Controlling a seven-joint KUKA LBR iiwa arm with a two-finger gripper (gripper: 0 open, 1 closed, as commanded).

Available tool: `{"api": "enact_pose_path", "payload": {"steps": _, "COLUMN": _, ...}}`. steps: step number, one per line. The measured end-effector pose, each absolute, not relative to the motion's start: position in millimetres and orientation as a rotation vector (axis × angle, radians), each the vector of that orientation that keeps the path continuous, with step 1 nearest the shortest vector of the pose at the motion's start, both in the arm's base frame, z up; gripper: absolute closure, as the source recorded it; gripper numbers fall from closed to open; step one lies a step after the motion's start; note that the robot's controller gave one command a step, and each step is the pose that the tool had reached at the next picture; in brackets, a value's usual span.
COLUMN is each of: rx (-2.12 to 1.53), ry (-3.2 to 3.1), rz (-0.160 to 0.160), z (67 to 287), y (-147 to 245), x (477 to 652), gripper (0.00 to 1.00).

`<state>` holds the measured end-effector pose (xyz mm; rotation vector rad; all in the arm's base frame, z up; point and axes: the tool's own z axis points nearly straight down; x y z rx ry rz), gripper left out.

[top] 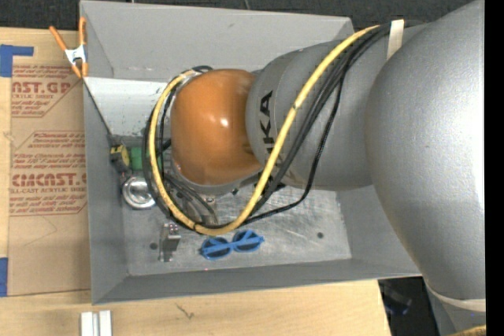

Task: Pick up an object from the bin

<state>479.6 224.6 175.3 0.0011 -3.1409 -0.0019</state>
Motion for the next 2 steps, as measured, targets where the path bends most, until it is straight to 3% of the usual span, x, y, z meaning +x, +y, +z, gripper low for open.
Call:
{"api": "enact_pose_path", "payload": {"steps": 1, "rx": 0.264, "ry": -3.126, "rz": 0.002, "z": 92.6, "y": 193.4, "x": 507.5, "gripper": 0.00}}
{"api": "enact_pose_path", "payload": {"steps": 2, "rx": 0.182, "ry": -3.134, "rz": 0.004, "z": 79.4, "y": 124.3, "x": 505.2, "gripper": 0.00}}
